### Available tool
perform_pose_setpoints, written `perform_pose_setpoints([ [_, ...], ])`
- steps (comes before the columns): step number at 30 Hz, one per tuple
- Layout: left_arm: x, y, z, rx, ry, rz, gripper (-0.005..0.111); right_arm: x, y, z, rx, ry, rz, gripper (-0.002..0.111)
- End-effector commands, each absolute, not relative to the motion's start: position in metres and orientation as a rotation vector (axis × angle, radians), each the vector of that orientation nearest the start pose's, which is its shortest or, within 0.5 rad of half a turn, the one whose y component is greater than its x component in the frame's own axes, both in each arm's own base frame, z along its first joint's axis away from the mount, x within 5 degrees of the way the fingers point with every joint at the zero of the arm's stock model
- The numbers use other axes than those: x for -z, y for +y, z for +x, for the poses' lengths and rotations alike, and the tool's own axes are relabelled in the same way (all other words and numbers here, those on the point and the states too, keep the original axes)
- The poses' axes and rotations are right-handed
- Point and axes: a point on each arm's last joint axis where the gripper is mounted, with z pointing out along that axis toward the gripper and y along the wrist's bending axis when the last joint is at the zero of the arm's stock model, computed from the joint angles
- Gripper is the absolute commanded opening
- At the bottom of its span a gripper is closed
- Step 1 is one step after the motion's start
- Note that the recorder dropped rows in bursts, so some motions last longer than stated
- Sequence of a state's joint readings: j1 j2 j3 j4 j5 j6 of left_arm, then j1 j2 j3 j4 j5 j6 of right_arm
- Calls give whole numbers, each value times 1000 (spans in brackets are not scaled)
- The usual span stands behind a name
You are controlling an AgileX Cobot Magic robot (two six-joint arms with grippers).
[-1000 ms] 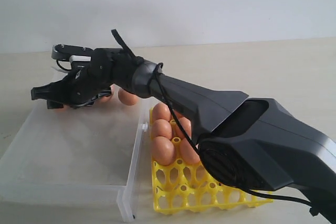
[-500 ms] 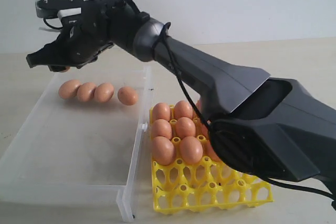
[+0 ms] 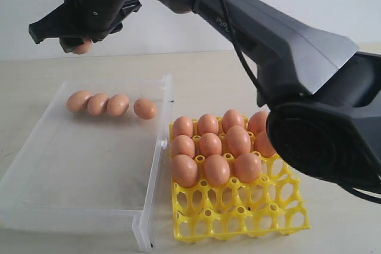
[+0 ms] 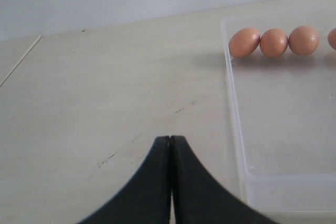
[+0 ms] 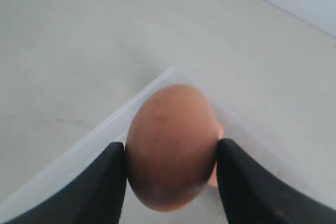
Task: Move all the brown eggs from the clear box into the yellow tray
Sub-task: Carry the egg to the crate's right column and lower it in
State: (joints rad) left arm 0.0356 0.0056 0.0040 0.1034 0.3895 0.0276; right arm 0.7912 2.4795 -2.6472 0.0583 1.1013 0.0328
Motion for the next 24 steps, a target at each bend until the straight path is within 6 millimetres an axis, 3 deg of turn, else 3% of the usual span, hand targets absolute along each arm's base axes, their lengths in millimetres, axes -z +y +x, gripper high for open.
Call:
perform_pose_setpoints([
  [1, -179, 5, 52, -134, 1863, 56, 0, -277, 381, 366, -381, 2375, -988, 0],
  [9, -179, 5, 52, -134, 1863, 56, 0, -256, 334, 325, -291, 2449, -1118, 0],
  [14, -179, 5, 52, -134, 1863, 56, 0, -270, 291, 287, -413, 2112, -932, 0],
  [17, -179, 5, 52, -134, 1863, 56, 0, -265, 262, 260, -464, 1964, -841, 0],
  [21, -179, 5, 52, -134, 1863, 56, 0, -229, 208, 212, -445, 1824, -774, 0],
  [24, -179, 5, 52, -134, 1863, 56, 0, -202, 175, 194, -354, 1815, -673, 0],
])
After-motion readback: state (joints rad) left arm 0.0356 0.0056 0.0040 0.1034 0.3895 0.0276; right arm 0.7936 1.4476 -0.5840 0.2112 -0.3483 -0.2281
